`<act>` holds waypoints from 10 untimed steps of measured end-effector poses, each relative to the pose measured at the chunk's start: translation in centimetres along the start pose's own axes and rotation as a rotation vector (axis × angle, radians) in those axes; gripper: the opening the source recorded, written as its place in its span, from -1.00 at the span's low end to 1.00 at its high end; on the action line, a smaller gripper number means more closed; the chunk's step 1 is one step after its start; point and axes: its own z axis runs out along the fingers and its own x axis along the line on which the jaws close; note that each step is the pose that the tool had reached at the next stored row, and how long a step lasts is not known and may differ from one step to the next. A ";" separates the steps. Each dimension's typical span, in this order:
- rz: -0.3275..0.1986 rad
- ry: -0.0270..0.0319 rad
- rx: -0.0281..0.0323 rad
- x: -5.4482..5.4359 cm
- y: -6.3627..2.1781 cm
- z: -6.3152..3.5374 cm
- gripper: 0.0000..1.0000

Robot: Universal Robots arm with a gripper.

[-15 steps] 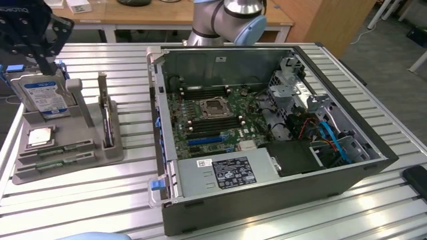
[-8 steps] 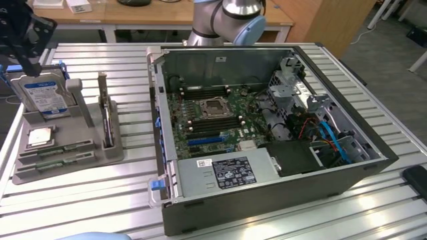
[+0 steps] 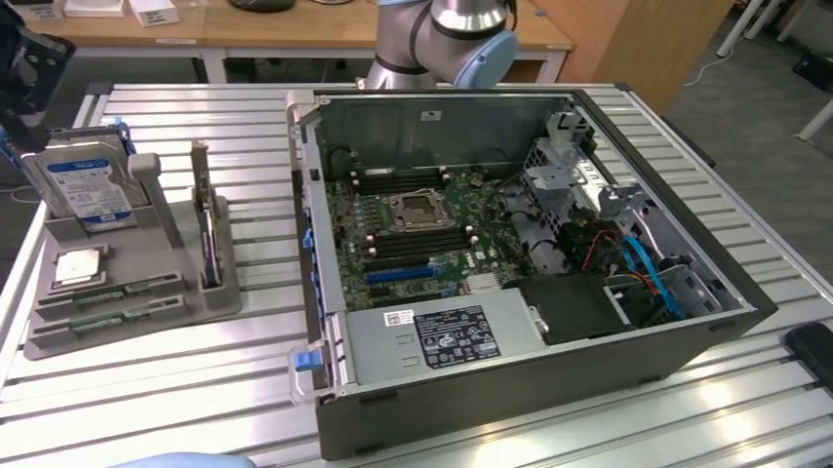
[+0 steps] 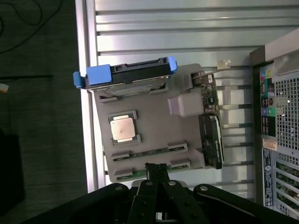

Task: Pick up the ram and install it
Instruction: 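Reach for the ram, then pick up the ram and move it above insertion slot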

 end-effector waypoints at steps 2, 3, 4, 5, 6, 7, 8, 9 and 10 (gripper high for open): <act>0.000 -0.0001 -0.0001 0.4 -0.03 0.03 -0.80; 0.000 -0.0002 0.0000 0.6 -0.04 0.03 -0.80; 0.000 -0.0001 -0.0001 0.6 -0.05 0.04 -0.80; 0.000 -0.0001 -0.0001 0.6 -0.05 0.04 -0.80; 0.000 -0.0001 -0.0001 0.6 -0.05 0.04 -0.80; 0.000 -0.0001 0.0000 0.7 -0.05 0.04 -0.80; 0.000 -0.0001 -0.0001 0.7 -0.05 0.04 -0.80; 0.000 -0.0001 0.0000 0.6 -0.05 0.04 -0.80; 0.000 -0.0001 -0.0001 0.6 -0.05 0.04 -0.80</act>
